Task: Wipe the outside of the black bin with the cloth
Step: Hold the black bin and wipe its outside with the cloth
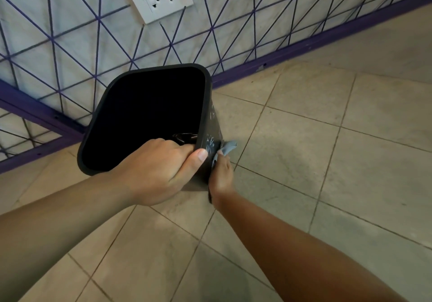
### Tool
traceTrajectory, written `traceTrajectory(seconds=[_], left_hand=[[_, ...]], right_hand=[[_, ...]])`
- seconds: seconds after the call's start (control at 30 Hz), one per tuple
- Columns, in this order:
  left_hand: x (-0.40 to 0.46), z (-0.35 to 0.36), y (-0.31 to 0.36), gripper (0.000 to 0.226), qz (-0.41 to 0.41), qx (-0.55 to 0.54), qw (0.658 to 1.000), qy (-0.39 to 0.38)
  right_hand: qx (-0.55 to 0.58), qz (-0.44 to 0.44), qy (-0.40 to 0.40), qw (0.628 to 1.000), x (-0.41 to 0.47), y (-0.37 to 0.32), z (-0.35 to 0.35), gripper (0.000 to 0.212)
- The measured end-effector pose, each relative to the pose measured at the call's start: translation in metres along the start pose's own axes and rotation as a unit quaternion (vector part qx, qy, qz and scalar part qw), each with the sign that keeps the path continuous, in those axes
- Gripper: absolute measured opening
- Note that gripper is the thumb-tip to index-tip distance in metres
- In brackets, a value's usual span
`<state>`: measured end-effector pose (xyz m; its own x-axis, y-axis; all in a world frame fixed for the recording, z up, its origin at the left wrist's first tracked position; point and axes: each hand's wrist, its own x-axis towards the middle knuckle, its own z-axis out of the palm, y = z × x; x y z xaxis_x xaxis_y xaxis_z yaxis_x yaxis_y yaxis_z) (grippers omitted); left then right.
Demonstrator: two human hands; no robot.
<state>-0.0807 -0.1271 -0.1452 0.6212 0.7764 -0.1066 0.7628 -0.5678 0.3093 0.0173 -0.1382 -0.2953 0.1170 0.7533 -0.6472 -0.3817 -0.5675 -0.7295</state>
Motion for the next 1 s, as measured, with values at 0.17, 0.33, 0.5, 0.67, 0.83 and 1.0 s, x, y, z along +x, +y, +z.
traceTrajectory(seconds=[0.17,0.33,0.5,0.67,0.83,1.0], left_hand=[[0.000,0.001,-0.001,0.050,0.004,0.010,1.000,0.008],[0.000,0.002,-0.001,0.051,0.003,0.002,1.000,0.009],[0.000,0.000,0.000,0.050,0.003,0.002,1.000,0.011],[-0.001,0.000,0.002,0.051,0.000,-0.006,1.000,0.010],[0.000,0.000,0.001,0.052,0.004,0.002,1.000,0.016],[0.000,0.000,0.002,0.051,0.000,-0.016,1.000,0.012]], right_hand=[[0.027,-0.046,-0.004,0.999,-0.019,0.010,0.006,0.060],[0.055,0.016,0.015,0.998,-0.006,0.001,0.007,0.058],[-0.001,-0.026,0.002,1.000,-0.015,0.013,0.001,0.058],[0.035,0.036,0.027,0.998,-0.010,0.003,0.010,0.058],[0.016,0.018,0.015,1.000,-0.014,0.011,0.004,0.057],[0.024,0.014,-0.002,1.000,-0.017,0.009,0.007,0.059]])
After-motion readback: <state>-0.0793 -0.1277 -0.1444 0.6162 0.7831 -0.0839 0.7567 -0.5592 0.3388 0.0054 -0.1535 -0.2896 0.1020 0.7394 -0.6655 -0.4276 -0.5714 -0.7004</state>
